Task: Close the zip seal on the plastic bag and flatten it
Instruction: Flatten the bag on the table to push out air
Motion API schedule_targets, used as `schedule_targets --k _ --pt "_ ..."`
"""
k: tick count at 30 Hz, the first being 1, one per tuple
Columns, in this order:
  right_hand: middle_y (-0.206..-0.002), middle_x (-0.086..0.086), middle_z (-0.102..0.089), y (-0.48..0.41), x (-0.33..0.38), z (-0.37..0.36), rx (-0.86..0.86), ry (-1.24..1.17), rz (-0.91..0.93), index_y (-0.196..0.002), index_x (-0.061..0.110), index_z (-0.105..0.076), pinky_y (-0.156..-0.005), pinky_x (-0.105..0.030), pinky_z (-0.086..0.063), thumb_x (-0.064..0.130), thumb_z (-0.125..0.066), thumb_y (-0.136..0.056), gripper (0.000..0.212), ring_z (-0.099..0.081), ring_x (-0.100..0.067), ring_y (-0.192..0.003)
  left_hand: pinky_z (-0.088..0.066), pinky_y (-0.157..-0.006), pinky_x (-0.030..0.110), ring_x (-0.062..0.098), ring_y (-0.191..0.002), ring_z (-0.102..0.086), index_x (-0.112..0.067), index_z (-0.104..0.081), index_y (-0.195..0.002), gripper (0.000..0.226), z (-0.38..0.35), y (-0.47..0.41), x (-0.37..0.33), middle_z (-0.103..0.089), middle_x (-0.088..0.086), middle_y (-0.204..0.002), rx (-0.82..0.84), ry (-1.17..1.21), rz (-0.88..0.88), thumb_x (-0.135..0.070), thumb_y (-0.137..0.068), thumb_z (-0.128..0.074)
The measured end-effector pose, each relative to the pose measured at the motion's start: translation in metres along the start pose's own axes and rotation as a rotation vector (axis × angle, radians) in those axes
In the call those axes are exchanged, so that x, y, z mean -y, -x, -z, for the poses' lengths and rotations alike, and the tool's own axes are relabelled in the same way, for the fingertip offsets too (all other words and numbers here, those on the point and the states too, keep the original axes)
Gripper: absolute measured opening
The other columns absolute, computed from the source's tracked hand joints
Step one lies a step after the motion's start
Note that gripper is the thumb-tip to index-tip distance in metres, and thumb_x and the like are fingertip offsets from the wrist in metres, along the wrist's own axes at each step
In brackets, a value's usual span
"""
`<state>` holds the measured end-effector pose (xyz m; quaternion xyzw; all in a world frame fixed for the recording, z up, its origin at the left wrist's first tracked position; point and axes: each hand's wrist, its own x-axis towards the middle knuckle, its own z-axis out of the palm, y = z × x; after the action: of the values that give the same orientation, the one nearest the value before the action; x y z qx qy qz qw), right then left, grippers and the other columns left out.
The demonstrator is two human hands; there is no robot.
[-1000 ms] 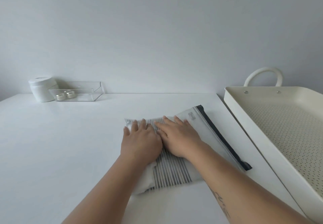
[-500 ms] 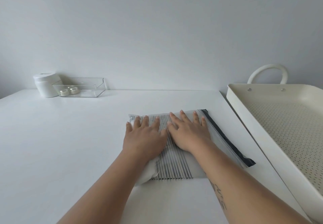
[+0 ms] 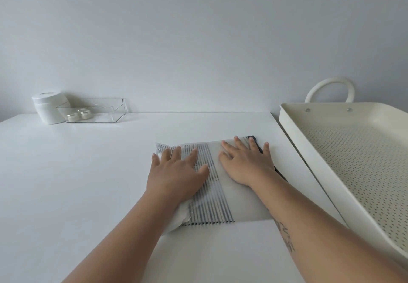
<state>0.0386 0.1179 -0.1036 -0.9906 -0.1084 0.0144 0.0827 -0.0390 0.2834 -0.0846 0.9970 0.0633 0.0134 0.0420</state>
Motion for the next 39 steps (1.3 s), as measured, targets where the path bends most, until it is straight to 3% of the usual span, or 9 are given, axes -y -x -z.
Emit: schedule_targets --k 8,14,18,20,22,25,28,31,39 --pt "-0.162 0.010 0.002 0.000 -0.005 0.002 -0.025 0.010 -0.093 -0.148 0.047 -0.008 -0.114 -0.058 0.013 0.058 -0.008 -0.086 0.063 0.006 -0.027 -0.148 0.000 -0.116 0.053 0.027 -0.147 -0.002 -0.041 -0.024 -0.147 0.068 0.001 -0.001 -0.001 -0.014 0.005 -0.161 0.019 -0.004 -0.002 -0.065 -0.084 -0.022" --pt "-0.163 0.005 -0.006 0.003 0.004 0.017 0.033 0.077 -0.115 -0.149 0.042 -0.013 -0.114 -0.058 0.010 0.053 -0.013 -0.092 0.059 -0.001 -0.031 -0.148 0.002 -0.117 0.052 0.028 -0.148 0.000 -0.035 -0.014 -0.152 0.069 -0.001 0.004 -0.002 -0.010 0.004 -0.162 -0.007 0.086 -0.001 -0.060 -0.088 -0.021" --pt "-0.163 0.005 -0.005 0.000 0.030 0.042 0.021 0.011 0.097 -0.150 0.038 -0.014 -0.117 -0.053 -0.008 0.039 -0.026 -0.097 0.054 -0.001 -0.029 -0.148 -0.007 -0.119 0.043 0.021 -0.147 -0.009 -0.023 -0.023 -0.150 0.059 0.003 0.001 0.002 -0.021 -0.002 -0.160 -0.174 0.386 0.057 -0.040 -0.094 -0.028" --pt "-0.163 0.006 -0.005 0.001 0.051 0.042 0.023 -0.075 0.243 -0.149 0.040 -0.014 -0.118 -0.050 -0.011 0.034 -0.025 -0.100 0.051 -0.001 -0.026 -0.148 -0.015 -0.117 0.043 0.022 -0.145 -0.018 -0.013 -0.036 -0.142 0.050 0.003 0.002 0.005 -0.034 0.002 -0.153 -0.255 0.419 0.081 -0.026 -0.094 -0.030" --pt "-0.162 0.005 -0.009 0.003 0.067 0.030 0.068 -0.108 0.322 -0.149 0.040 -0.018 -0.119 -0.049 -0.011 0.033 -0.022 -0.101 0.048 -0.004 -0.026 -0.149 -0.019 -0.115 0.044 0.024 -0.142 -0.023 -0.008 -0.043 -0.134 0.044 0.003 0.004 0.007 -0.041 0.006 -0.147 -0.215 0.382 0.065 -0.019 -0.093 -0.029" --pt "-0.162 0.004 -0.012 0.007 0.072 0.004 0.112 -0.100 0.360 -0.149 0.042 -0.016 -0.120 -0.047 -0.008 0.043 -0.016 -0.102 0.047 -0.006 -0.025 -0.149 -0.011 -0.118 0.044 0.028 -0.146 -0.010 -0.003 -0.027 -0.147 0.053 0.001 0.003 0.007 -0.022 0.014 -0.158 -0.079 0.274 0.040 -0.017 -0.095 -0.024" --pt "-0.163 0.007 -0.006 0.008 0.064 -0.010 0.066 -0.054 0.320 -0.149 0.045 -0.011 -0.119 -0.045 -0.003 0.049 -0.010 -0.099 0.049 -0.002 -0.020 -0.149 -0.003 -0.119 0.043 0.027 -0.148 -0.001 -0.007 -0.013 -0.152 0.058 0.001 0.003 0.006 -0.007 0.013 -0.162 -0.044 0.217 0.035 -0.020 -0.096 -0.022" --pt "-0.163 0.007 0.001 0.003 0.057 -0.010 0.074 -0.008 0.261 -0.148 0.047 -0.008 -0.119 -0.047 0.003 0.055 -0.008 -0.096 0.053 0.002 -0.019 -0.149 -0.002 -0.118 0.044 0.028 -0.148 -0.001 -0.014 -0.014 -0.153 0.059 -0.001 0.004 0.005 -0.005 0.013 -0.162 -0.014 0.147 0.022 -0.026 -0.096 -0.022" --pt "-0.162 0.007 0.004 -0.008 0.023 -0.005 0.046 -0.019 0.148 -0.145 0.054 -0.004 -0.119 -0.045 0.005 0.057 -0.007 -0.088 0.057 0.005 -0.019 -0.149 -0.002 -0.118 0.046 0.027 -0.147 0.000 -0.012 -0.022 -0.150 0.062 -0.001 0.002 0.003 -0.005 0.012 -0.162 0.011 0.120 0.022 -0.037 -0.093 -0.020"
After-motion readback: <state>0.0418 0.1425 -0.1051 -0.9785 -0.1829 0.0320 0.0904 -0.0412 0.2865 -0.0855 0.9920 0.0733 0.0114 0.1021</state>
